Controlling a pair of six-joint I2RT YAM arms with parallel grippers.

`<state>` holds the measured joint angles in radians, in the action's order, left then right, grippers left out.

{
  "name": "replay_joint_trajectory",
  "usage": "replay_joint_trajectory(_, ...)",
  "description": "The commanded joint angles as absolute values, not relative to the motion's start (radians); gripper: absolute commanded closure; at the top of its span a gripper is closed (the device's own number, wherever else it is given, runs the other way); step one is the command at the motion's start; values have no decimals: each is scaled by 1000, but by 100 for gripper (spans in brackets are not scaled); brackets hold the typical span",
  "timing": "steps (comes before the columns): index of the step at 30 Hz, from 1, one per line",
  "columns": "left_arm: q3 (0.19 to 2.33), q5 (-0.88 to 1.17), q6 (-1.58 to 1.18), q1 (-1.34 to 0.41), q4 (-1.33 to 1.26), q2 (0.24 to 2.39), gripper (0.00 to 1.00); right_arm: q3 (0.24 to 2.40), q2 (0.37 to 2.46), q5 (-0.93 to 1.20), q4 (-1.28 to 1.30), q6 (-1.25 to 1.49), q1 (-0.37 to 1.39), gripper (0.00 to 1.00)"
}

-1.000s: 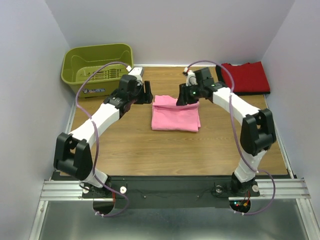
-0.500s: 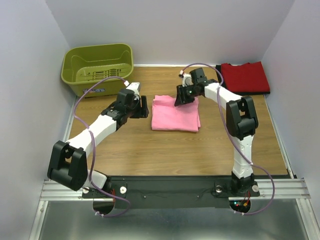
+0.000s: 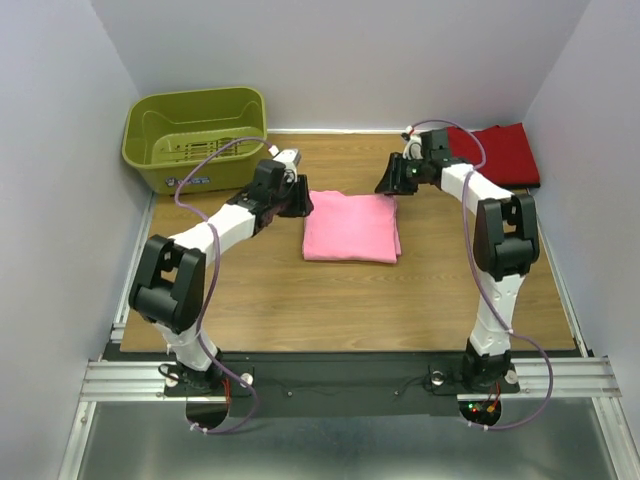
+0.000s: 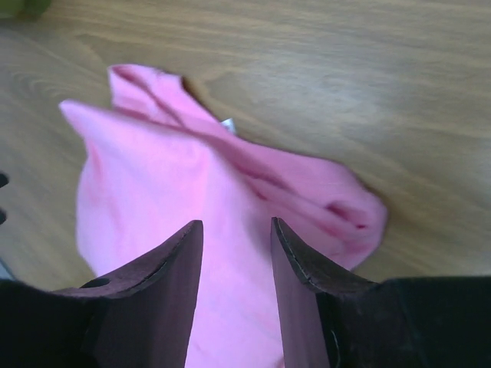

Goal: Fold and stack the t-shirts
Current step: Fold the tshirt

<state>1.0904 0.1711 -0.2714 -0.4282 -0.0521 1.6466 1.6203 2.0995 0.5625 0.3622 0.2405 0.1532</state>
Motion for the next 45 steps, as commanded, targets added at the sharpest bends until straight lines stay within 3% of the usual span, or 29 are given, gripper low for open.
replay_joint_trajectory(1,1218,238,-272,-426,-127,1710,52,1551,1990,615,219,310,178,54)
replay_joint_trajectory(6,1322,250,-267,-426,-126,1818,63,1467,1887,534,109,334,178,54)
replay_joint_trajectory(11,1390,258,-264,-426,-126,1954,70,1453,1885,649,46,374,179,54)
replay_joint_trajectory(21,1537,252,-261,-425,-127,2157,71,1401,2037,672,-34,419,183,58)
replay_joint_trajectory(33,1477,293,-282,-400,-155,2198,72,1244,2204,799,-357,603,11,62)
replay_joint_trajectory(36,1474,298,-285,-399,-163,2166,68,1243,2169,831,-357,614,12,62)
replay_joint_trajectory(40,1479,296,-305,-400,-164,2045,52,1255,2045,827,-295,595,17,61)
replay_joint_trajectory(45,1424,281,-345,-423,-164,1873,40,1223,1873,874,-243,606,46,61)
